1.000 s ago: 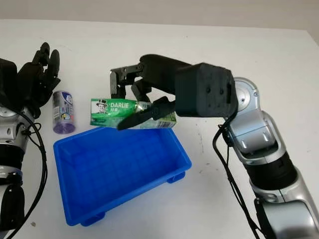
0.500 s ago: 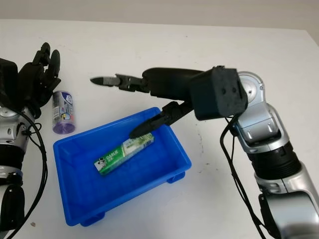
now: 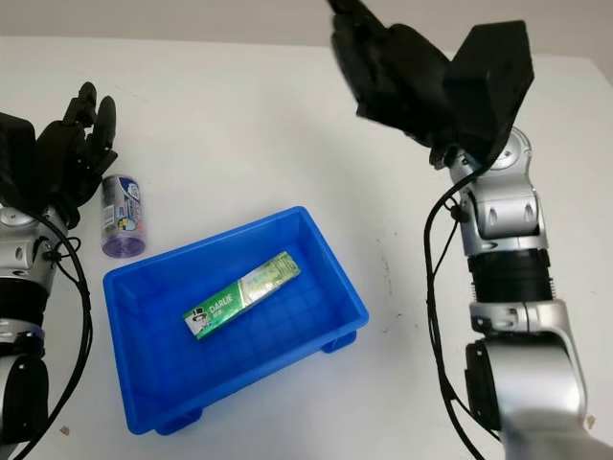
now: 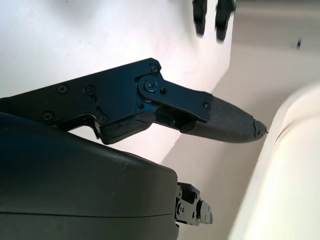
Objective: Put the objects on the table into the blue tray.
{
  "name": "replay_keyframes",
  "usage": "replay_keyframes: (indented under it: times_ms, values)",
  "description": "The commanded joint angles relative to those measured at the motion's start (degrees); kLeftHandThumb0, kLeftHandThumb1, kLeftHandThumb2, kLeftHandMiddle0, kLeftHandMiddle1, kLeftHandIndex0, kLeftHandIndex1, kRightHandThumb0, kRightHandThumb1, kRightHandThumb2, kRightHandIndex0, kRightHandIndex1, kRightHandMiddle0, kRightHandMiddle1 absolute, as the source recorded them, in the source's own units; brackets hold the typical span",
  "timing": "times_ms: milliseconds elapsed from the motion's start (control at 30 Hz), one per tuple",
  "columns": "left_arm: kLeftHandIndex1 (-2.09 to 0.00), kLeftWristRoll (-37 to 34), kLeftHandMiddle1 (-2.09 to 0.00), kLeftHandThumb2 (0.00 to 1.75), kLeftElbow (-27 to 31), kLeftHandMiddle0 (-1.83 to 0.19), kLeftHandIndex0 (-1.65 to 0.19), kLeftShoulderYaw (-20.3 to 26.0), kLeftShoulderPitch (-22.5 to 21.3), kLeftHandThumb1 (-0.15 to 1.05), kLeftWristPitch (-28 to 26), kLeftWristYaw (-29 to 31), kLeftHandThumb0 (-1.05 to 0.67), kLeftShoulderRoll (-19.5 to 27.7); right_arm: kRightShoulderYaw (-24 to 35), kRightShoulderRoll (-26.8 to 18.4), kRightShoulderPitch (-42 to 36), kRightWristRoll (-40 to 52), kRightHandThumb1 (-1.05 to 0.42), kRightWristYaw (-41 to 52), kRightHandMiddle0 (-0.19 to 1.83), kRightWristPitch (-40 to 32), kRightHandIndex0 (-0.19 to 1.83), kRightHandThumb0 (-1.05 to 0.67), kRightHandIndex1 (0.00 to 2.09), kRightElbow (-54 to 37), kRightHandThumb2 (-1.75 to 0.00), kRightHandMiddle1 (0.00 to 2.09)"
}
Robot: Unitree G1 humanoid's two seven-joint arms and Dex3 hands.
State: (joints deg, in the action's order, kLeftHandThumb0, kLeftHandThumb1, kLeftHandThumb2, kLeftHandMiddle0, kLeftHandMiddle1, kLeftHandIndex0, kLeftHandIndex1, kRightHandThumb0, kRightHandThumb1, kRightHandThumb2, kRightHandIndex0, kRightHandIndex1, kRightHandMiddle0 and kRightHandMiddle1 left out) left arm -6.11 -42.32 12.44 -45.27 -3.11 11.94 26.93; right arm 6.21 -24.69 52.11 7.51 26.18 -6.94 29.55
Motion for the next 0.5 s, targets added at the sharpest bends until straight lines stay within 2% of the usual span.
replay_keyframes:
  times_ms: [0,233,333,467]
  values:
    - [0.00,-0.16,0.00,0.61,0.54,0.19,0.19,0.26,0.15,1.05,0.33,0.22,-0.75,0.30,1.26,0.64,1.46,-0.02,-1.05,-1.83,-0.19,1.95,-0.19,-0.86,0.00,4.19,-0.79,0.00]
    - [0.00,0.11,0.00,0.61,0.36,0.19,0.19,0.12,-0.30,1.05,-0.18,0.14,-0.75,0.46,1.98,1.54,3.08,-1.95,-1.05,-7.26,-0.19,7.96,-0.19,-0.83,0.00,17.37,-0.84,0.00]
    - [0.00,0.21,0.00,0.61,0.28,0.19,0.19,0.07,-0.51,1.05,-0.34,0.11,-0.75,0.54,2.39,2.19,3.20,-1.81,-1.05,-8.23,-0.19,9.39,-0.19,-0.87,0.00,20.25,-0.83,0.00]
    - [0.00,0.29,0.00,0.62,0.40,0.19,0.19,0.00,-0.54,1.05,-0.40,0.49,-0.75,0.77,2.56,2.73,3.70,-1.78,-1.05,-9.16,-0.19,10.30,-0.19,-0.81,0.00,23.18,-0.88,0.00]
